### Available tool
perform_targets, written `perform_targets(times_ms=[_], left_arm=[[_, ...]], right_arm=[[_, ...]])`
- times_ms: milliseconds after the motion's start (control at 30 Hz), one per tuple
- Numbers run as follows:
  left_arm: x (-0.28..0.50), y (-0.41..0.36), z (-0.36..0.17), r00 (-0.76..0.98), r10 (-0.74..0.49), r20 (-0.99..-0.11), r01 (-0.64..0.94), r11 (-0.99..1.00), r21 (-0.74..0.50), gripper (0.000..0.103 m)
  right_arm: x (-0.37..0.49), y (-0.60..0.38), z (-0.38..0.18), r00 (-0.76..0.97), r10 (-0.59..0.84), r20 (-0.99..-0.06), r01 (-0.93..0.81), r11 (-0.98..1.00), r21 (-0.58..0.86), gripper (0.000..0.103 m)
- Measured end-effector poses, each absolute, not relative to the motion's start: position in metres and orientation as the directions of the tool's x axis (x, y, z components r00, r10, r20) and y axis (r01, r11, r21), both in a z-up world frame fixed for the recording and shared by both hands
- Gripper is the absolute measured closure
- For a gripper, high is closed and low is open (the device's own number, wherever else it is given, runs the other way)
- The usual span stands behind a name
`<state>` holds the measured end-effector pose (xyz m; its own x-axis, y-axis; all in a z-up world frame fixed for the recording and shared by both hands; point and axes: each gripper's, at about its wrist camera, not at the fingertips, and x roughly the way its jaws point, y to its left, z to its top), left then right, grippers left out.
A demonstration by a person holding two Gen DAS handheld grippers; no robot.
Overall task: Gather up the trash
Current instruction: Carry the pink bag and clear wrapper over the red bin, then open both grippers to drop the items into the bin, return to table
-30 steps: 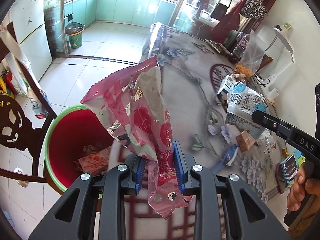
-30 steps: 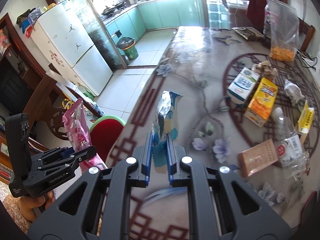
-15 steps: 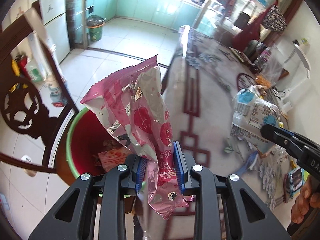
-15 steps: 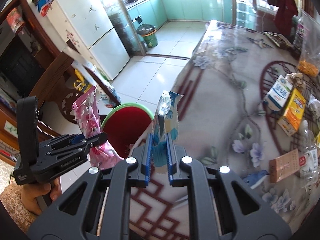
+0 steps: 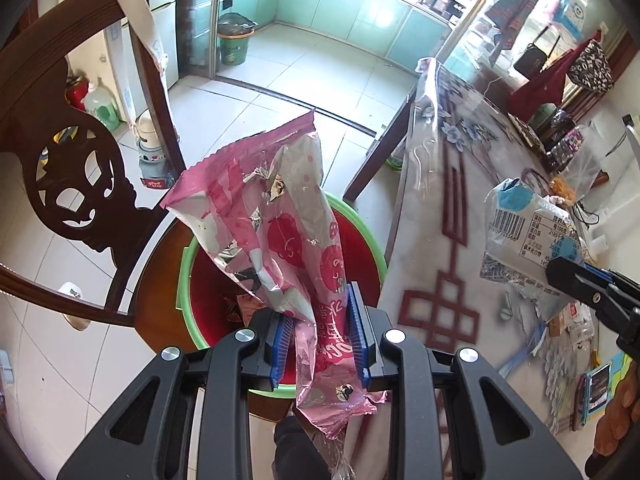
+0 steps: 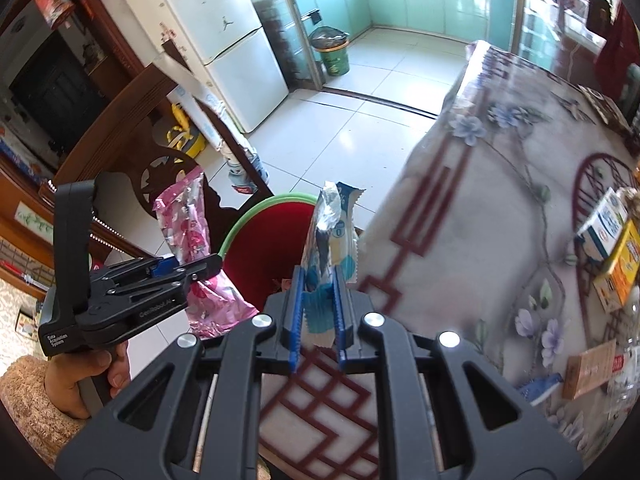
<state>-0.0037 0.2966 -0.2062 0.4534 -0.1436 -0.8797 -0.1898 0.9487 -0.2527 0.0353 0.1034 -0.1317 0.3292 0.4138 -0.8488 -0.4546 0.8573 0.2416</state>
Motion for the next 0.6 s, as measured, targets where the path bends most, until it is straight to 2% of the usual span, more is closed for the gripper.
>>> perform_targets(times_ms=[600], left_arm=[[0.006, 0.318, -0.213, 0.441, -0.133, -0.888, -0.218, 0.943, -0.250, 0.076]], right_arm=[[0.050, 0.145, -0.139, 0.294, 0.430, -0.854, -0.514, 0.824, 0.238, 0.089]])
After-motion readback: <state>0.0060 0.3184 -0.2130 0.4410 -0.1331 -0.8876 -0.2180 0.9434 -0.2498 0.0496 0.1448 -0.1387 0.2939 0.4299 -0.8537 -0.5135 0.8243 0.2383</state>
